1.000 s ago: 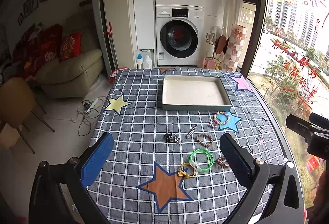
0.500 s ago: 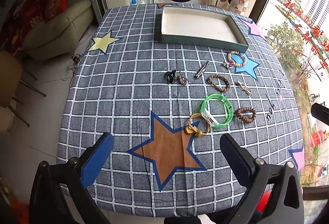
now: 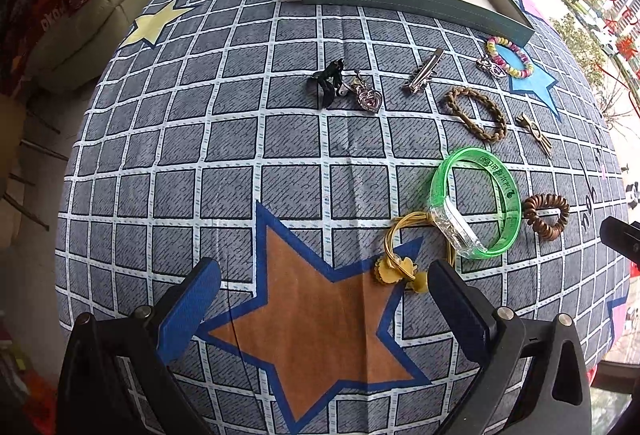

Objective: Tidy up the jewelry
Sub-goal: 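Grasp the yellow cord bracelet with the left gripper while the right gripper grasps the brown coiled hair tie, then carry the yellow bracelet and brown hair tie into the white tray with both grippers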

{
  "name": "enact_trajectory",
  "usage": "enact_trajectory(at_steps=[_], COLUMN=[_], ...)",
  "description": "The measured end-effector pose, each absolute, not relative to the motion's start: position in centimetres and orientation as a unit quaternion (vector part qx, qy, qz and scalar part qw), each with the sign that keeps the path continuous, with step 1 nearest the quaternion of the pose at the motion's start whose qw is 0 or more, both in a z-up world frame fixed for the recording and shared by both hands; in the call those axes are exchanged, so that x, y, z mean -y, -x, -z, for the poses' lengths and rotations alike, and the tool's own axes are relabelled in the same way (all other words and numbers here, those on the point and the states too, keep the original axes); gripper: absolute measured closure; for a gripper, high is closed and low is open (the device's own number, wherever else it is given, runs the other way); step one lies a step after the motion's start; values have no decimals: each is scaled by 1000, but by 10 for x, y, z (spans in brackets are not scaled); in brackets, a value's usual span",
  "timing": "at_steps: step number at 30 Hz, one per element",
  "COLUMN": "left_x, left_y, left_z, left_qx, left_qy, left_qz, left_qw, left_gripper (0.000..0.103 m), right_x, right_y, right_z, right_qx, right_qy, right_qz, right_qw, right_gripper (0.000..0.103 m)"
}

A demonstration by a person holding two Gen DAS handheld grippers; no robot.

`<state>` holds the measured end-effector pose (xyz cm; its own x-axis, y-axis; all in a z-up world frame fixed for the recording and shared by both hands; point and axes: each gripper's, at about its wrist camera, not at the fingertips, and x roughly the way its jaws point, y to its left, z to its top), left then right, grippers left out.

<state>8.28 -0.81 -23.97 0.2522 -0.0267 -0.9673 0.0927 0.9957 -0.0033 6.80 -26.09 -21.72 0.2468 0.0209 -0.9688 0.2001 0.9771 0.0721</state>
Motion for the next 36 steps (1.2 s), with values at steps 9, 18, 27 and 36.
enact_trajectory(at_steps=[9,18,27,36], left_x=[18,34,52,29], left_y=[-94,-99,-95,-101], left_z=[262,257,248,233], left_qx=[-615,-600,-585,-589], left_qy=[-46,-49,-66,9], left_qz=[50,77,116,154], left_qw=[785,795,800,793], left_gripper=[0,12,80,88], right_x=[261,238,197,220], right_y=[-89,-97,-96,-92], right_z=[255,266,252,240], right_qx=[-626,-632,-618,-615], right_qy=[-80,-50,-14,-69], right_qz=[48,32,21,22], right_qw=[774,772,786,786], right_gripper=[0,18,76,89])
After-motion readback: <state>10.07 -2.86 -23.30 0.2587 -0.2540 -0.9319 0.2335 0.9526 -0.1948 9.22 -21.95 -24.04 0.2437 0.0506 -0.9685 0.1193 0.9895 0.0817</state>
